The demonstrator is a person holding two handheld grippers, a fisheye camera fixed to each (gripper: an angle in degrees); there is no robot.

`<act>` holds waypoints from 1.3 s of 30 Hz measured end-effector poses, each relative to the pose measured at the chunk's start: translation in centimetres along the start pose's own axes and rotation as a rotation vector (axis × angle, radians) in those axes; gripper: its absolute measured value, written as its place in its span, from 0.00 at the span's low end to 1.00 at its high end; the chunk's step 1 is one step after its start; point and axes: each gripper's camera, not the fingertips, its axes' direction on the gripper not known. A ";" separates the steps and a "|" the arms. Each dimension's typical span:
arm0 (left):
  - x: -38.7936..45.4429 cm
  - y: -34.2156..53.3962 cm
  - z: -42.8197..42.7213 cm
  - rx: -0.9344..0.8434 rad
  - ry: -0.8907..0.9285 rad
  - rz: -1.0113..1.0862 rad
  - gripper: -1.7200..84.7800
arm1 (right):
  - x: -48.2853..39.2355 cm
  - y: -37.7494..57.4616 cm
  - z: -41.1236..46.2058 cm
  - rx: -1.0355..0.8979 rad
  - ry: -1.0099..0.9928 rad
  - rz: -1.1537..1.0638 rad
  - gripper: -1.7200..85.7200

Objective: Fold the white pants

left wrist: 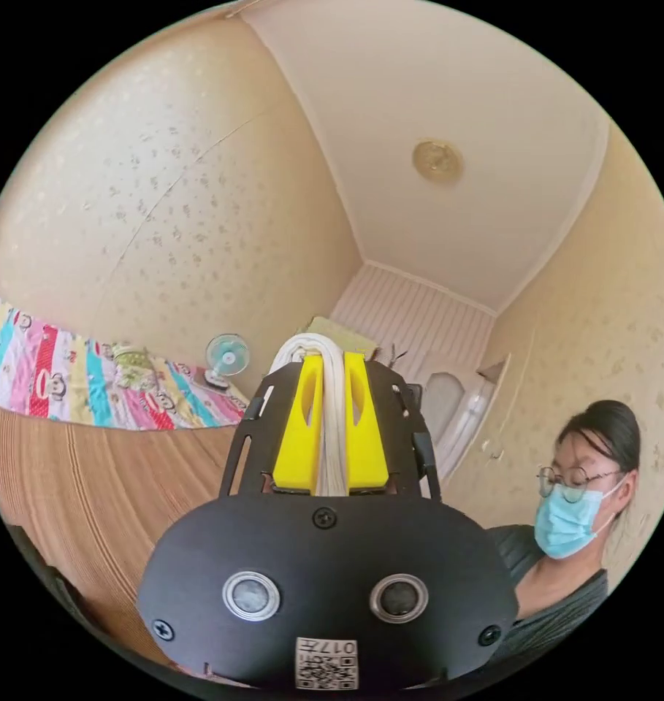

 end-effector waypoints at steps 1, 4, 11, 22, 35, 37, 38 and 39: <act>-2.3 -0.3 2.3 -0.058 -0.079 -0.009 0.08 | 3.3 -0.8 2.5 -0.064 0.051 0.055 0.07; -7.9 1.5 7.0 -0.173 -0.146 -0.047 0.08 | 9.1 -0.6 8.2 -0.202 0.187 0.093 0.07; -15.1 18.3 11.5 -0.407 -0.139 -0.056 0.08 | 14.8 16.1 14.3 -0.337 0.216 0.103 0.05; -18.5 45.4 3.8 -0.416 -0.020 -0.519 0.12 | 14.5 49.1 12.7 -0.591 0.182 0.545 0.09; -27.6 33.2 19.8 -0.691 -0.263 -0.441 0.36 | 29.7 41.5 20.6 -0.452 0.113 0.668 0.22; -27.1 33.2 20.0 -0.714 -0.303 -0.406 0.31 | 30.3 42.4 21.8 -0.454 0.040 0.743 0.20; -27.4 33.5 20.1 -0.722 -0.225 -0.439 0.29 | 30.3 43.1 21.8 -0.429 0.006 0.764 0.19; -28.6 34.6 19.7 -0.701 -0.107 -0.555 0.25 | 30.3 43.6 21.7 -0.419 -0.026 0.777 0.19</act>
